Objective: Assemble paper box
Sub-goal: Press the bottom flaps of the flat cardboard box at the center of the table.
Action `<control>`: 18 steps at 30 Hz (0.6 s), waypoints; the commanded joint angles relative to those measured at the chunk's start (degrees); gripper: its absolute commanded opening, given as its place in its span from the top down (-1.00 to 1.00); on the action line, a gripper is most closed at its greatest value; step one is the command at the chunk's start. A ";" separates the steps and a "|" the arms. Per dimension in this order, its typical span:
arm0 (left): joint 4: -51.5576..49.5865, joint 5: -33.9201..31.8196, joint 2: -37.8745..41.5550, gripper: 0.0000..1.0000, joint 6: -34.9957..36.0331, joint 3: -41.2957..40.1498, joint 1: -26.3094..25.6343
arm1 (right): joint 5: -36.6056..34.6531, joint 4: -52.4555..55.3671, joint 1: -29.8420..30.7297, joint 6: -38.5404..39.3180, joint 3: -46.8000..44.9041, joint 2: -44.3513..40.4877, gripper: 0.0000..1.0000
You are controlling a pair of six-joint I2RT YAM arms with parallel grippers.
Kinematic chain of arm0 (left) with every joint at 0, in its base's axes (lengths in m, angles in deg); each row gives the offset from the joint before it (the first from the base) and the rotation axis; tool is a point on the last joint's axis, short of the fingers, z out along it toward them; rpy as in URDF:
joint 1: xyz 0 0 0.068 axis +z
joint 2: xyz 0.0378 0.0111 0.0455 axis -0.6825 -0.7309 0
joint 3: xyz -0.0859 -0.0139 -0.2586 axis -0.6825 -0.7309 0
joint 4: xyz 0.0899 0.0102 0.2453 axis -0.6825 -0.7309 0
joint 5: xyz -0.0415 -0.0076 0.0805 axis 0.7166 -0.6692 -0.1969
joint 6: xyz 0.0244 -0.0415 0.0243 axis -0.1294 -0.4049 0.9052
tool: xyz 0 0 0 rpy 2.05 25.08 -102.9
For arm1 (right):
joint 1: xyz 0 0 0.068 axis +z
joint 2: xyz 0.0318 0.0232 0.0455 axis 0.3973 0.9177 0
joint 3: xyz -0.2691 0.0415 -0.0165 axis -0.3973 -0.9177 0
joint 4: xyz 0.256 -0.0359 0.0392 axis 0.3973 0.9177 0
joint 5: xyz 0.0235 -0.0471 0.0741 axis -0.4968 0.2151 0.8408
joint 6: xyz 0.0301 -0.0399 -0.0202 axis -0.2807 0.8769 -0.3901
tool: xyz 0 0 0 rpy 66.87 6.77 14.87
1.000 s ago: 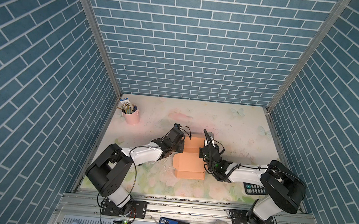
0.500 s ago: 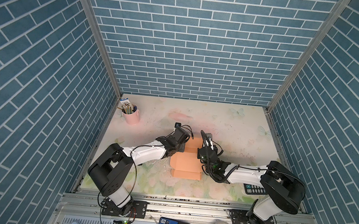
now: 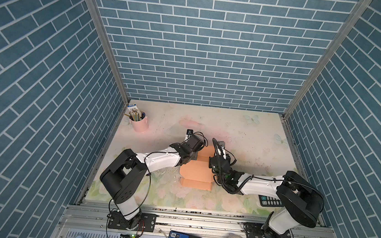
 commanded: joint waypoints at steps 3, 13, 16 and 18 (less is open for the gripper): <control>-5.13 -3.87 -0.71 0.53 -0.27 -0.87 0.90 | -5.12 -1.16 -0.12 -3.74 1.36 0.33 1.00; 2.93 11.43 8.23 -0.23 2.61 -6.39 2.62 | -3.29 0.00 -0.18 -3.96 1.37 0.09 1.00; 5.98 16.26 10.45 -0.24 2.94 -9.17 4.73 | -2.85 -0.05 -0.18 -3.74 1.28 -0.07 1.00; 8.20 19.18 11.98 -0.24 3.13 -11.12 6.19 | -2.61 -0.04 -0.17 -3.70 1.29 -0.13 1.00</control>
